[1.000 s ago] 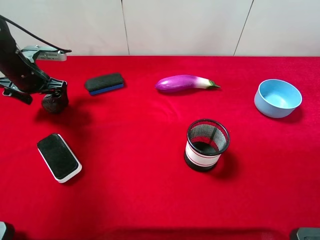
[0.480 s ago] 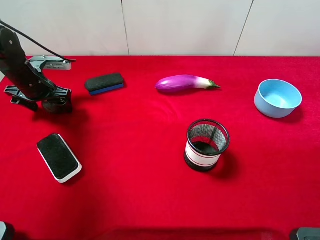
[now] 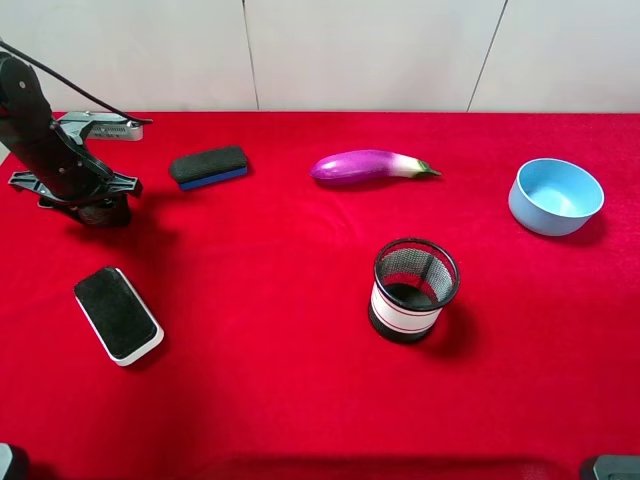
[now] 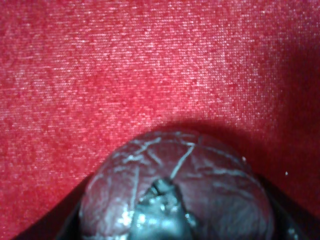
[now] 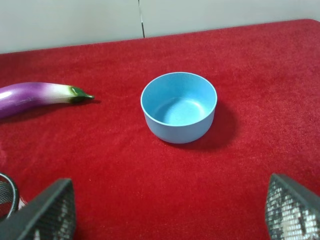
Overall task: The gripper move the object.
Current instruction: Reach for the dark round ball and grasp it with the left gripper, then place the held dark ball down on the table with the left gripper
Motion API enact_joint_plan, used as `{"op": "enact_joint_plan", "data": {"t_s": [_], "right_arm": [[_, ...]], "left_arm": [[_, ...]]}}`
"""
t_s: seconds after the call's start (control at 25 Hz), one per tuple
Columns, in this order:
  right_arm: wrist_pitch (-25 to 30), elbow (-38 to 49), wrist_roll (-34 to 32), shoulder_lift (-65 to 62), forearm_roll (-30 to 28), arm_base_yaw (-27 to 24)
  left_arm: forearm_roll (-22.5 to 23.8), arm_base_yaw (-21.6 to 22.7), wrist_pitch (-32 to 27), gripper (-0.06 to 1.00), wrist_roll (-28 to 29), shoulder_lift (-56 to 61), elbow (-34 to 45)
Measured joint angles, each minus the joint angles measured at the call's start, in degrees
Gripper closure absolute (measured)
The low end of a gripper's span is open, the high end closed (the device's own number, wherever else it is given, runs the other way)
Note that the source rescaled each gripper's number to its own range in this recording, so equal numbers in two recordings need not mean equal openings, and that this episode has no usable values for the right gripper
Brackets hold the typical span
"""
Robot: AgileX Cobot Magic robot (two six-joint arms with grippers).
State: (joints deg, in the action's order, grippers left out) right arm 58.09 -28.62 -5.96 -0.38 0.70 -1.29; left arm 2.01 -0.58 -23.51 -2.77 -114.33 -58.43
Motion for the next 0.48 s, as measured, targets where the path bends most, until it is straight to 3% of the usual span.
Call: {"op": "enact_joint_plan", "data": {"t_s": [0.48], "right_arm": [[0.00, 0.00, 0.00, 0.00, 0.00, 0.00]], "left_arm": [[0.00, 0.00, -0.38, 0.94, 0.00, 0.23, 0.00]]}}
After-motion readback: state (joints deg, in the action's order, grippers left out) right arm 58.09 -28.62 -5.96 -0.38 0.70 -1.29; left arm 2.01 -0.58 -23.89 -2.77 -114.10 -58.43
